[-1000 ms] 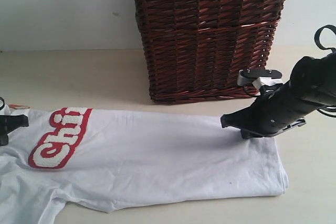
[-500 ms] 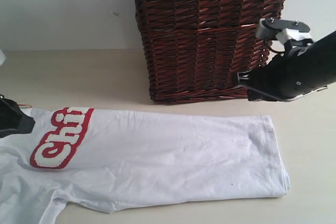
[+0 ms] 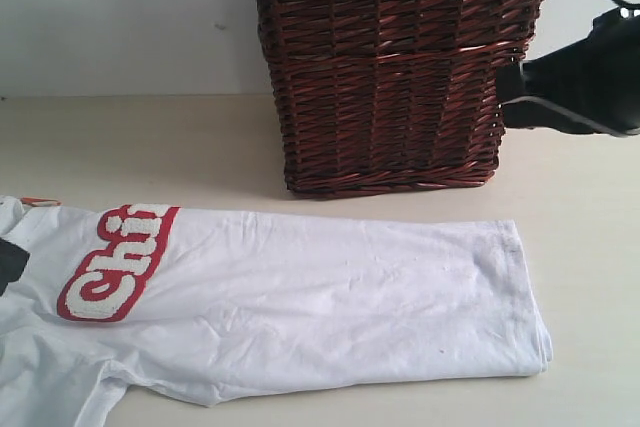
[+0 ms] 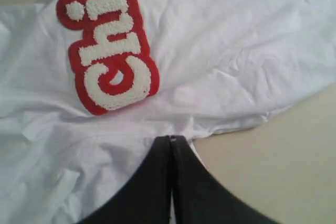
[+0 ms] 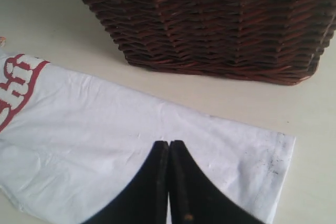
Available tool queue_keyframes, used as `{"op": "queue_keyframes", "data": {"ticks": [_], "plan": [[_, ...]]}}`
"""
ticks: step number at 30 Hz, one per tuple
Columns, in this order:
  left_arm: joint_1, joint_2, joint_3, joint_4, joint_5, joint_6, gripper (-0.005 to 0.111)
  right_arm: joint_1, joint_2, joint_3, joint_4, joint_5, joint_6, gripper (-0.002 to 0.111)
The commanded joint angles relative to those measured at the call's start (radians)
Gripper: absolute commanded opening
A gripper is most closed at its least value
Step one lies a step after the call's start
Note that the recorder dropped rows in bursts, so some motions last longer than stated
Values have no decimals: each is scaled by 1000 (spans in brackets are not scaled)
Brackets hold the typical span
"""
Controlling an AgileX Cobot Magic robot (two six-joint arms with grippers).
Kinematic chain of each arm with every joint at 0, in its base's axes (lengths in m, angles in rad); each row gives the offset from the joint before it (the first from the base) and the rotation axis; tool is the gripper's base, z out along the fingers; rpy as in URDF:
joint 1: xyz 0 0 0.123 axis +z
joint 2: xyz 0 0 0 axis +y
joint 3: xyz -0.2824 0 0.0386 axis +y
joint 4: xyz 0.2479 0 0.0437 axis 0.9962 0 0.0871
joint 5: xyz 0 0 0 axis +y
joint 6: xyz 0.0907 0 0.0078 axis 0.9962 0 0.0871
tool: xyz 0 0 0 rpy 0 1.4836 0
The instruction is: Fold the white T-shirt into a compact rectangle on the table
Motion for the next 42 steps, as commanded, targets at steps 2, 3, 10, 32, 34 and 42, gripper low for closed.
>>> {"op": "queue_keyframes", "data": {"ticks": [2, 3, 10, 32, 34, 42], "plan": [[-6, -107, 44, 5, 89, -9, 0, -3, -85, 26, -33, 43, -17, 0], [-6, -121, 50, 5, 108, 9, 0, -3, -98, 37, -33, 41, -17, 0], [-6, -124, 159, -3, 214, 172, 1, -3, -164, 92, -33, -11, -17, 0], [-6, 169, 273, 33, -69, 402, 58, -3, -176, 96, -11, -30, -17, 0], [-6, 229, 274, -15, -79, 422, 60, -3, -176, 96, -3, -33, -17, 0], [-49, 384, 232, -144, -125, 547, 61, -3, -176, 96, 10, -43, -17, 0]]}}
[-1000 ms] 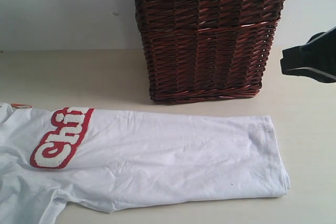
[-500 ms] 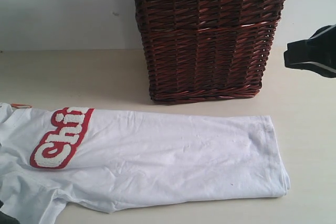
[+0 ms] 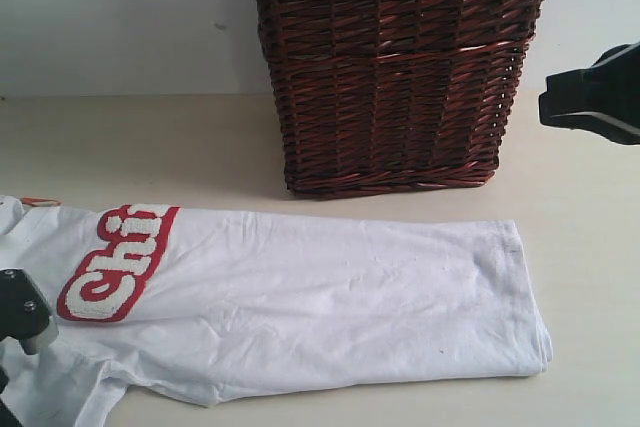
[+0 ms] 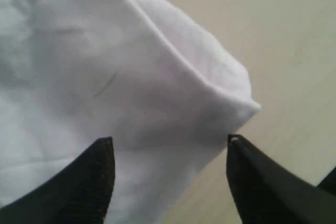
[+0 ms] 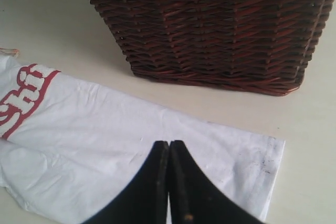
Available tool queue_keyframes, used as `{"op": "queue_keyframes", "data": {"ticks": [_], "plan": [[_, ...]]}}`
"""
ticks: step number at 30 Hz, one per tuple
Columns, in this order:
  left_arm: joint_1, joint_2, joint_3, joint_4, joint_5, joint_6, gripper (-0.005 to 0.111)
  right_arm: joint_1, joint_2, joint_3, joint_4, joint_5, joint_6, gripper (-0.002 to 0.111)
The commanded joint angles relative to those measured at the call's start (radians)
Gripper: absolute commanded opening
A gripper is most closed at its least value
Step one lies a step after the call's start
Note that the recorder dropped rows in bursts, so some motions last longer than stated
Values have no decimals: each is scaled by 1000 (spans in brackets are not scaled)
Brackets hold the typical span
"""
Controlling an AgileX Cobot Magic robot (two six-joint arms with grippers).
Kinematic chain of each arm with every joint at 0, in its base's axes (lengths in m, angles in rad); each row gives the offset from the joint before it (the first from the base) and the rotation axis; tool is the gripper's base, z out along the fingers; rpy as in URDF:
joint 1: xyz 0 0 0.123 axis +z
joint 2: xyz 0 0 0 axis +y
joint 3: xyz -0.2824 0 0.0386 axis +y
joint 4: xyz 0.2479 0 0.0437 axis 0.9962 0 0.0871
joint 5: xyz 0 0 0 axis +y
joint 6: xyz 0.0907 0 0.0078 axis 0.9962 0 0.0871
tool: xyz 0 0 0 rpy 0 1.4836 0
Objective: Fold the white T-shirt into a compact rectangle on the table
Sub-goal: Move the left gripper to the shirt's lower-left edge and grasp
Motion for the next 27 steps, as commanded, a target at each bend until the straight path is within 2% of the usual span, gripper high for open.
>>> {"op": "queue_keyframes", "data": {"ticks": [1, 4, 7, 9, 11, 14, 16, 19, 21, 25, 27], "plan": [[-45, 71, -34, -83, -36, 40, 61, -3, -5, 5, 13, -21, -9, 0], [-95, 107, -55, -170, -59, 99, 61, -3, -5, 5, 13, -23, -9, 0], [-181, 142, -50, -192, -160, 126, 61, -3, -5, 5, 13, -23, -9, 0], [-222, 183, -33, -126, -278, 39, 61, -3, -5, 5, 13, -23, -9, 0], [-233, 231, -21, -30, -364, -72, 61, -3, -5, 5, 8, -18, -9, 0], [-233, 289, -22, 89, -372, -194, 59, -3, -5, 5, 7, -18, -9, 0], [-233, 307, -22, 98, -361, -202, 52, -3, -5, 5, 7, -21, -9, 0], [-233, 312, -33, 98, -282, -193, 24, -3, -5, 5, 7, -21, -9, 0], [-233, 308, -66, 98, -165, -189, 1, -3, -5, 5, 7, -21, -9, 0], [-233, 305, -157, 109, 192, -184, 0, -3, -5, 5, 7, -21, -9, 0], [-233, 301, -188, 121, 324, -193, 0, -3, -5, 5, 7, -16, -9, 0]]}}
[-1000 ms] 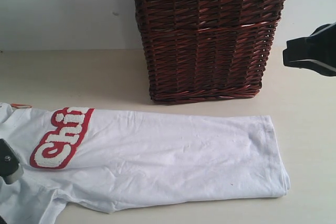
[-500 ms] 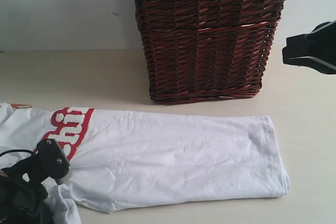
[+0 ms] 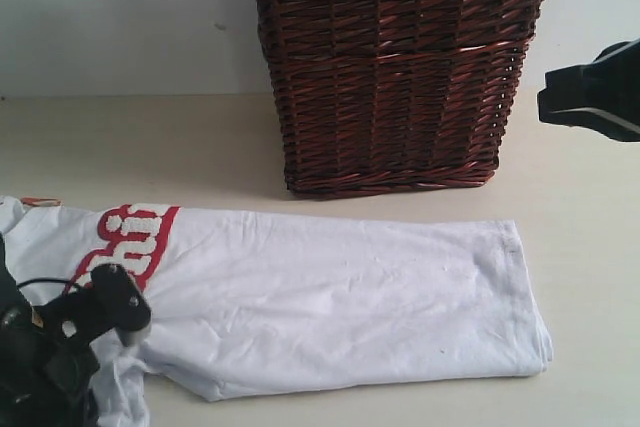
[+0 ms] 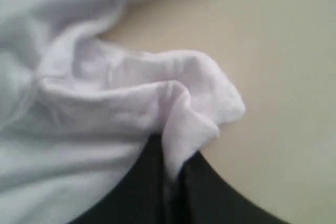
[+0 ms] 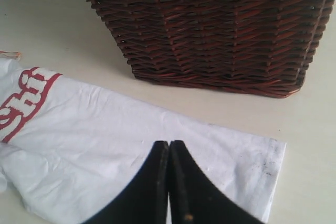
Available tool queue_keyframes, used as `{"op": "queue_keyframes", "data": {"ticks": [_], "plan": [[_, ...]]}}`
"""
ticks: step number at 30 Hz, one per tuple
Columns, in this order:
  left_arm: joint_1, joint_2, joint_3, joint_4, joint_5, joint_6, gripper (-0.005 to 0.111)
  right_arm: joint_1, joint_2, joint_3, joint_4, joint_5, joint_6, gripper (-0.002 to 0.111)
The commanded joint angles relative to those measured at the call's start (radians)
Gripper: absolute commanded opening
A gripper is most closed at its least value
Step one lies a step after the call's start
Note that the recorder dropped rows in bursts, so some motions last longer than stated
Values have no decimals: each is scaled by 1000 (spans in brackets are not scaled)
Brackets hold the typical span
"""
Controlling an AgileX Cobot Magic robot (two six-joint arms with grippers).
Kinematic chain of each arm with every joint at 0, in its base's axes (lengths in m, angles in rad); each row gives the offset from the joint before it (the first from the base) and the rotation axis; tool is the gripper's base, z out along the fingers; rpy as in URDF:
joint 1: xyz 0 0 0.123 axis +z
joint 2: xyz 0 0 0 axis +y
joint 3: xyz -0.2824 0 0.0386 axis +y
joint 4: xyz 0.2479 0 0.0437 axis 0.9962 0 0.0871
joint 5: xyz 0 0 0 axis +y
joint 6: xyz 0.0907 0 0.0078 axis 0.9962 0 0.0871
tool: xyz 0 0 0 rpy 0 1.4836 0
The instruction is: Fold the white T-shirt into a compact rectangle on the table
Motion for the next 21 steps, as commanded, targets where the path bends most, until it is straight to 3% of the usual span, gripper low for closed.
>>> {"op": "queue_keyframes", "data": {"ticks": [1, 8, 13, 17, 21], "plan": [[-2, 17, -46, 22, 416, -10, 0, -3, -5, 5, 1, -2, -9, 0], [-2, -87, -113, 63, 459, 5, 0, -3, -5, 5, 1, 7, -9, 0], [-2, -133, -195, 223, 445, 46, 0, -3, -5, 5, 1, 7, -9, 0], [-2, -130, -230, 348, 358, 48, 0, -3, -5, 5, 1, 5, -9, 0], [-2, -129, -230, 360, 181, 92, 4, -3, -5, 5, 1, 2, -9, 0]]}}
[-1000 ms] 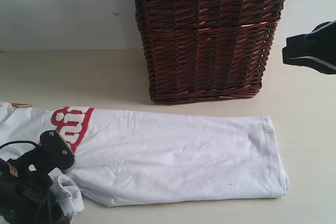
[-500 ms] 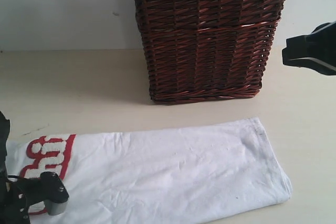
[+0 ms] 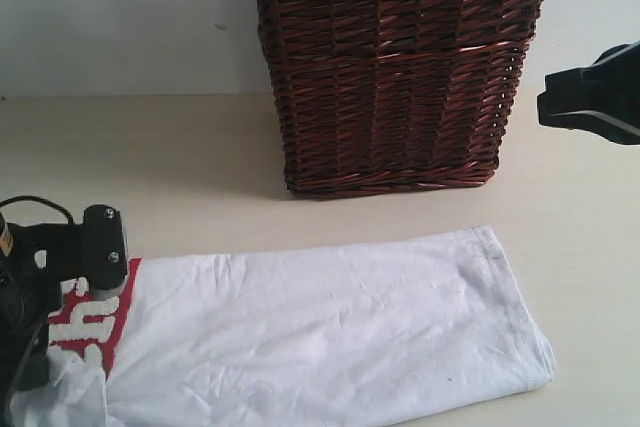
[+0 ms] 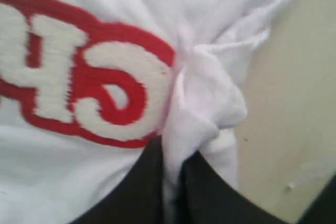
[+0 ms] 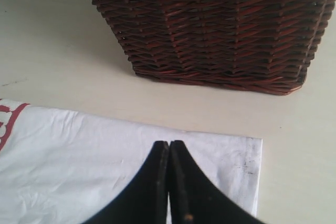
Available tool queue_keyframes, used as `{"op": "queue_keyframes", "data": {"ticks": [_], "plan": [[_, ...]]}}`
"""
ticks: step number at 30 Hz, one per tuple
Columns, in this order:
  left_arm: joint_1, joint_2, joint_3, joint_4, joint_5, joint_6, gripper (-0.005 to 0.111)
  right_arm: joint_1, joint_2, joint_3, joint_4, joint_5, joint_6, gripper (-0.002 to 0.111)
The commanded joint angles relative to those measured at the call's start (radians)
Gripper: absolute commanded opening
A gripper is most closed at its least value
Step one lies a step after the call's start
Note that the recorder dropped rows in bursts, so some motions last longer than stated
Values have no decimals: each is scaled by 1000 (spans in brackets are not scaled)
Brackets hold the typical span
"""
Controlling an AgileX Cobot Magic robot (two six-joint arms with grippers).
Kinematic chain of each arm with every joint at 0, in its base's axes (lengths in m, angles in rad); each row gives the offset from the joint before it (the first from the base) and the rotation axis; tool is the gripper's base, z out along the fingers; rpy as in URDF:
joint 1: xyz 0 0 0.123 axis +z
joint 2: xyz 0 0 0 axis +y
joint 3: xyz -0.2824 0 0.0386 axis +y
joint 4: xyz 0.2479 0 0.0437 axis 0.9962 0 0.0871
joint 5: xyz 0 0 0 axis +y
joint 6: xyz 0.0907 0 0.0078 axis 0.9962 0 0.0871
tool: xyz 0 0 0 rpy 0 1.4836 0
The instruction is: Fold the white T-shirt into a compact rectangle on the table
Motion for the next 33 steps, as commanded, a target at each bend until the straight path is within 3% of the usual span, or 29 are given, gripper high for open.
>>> {"op": "queue_keyframes", "data": {"ticks": [1, 6, 10, 17, 25, 33], "plan": [[-2, -3, -7, 26, -180, 61, 7, -3, -5, 5, 1, -6, -9, 0], [-2, -3, -7, 26, -285, 104, 39, -3, -5, 5, 1, -6, -9, 0], [0, -3, -7, 30, -306, 104, 53, -3, -5, 5, 1, -6, -9, 0], [0, -3, -7, 71, -304, 6, 54, -3, -5, 5, 1, -1, -9, 0], [25, -3, 26, 82, -154, -111, 54, -3, -5, 5, 1, 10, -9, 0], [107, 7, 129, 125, -458, -116, 51, -3, -5, 5, 1, 11, -9, 0]]}}
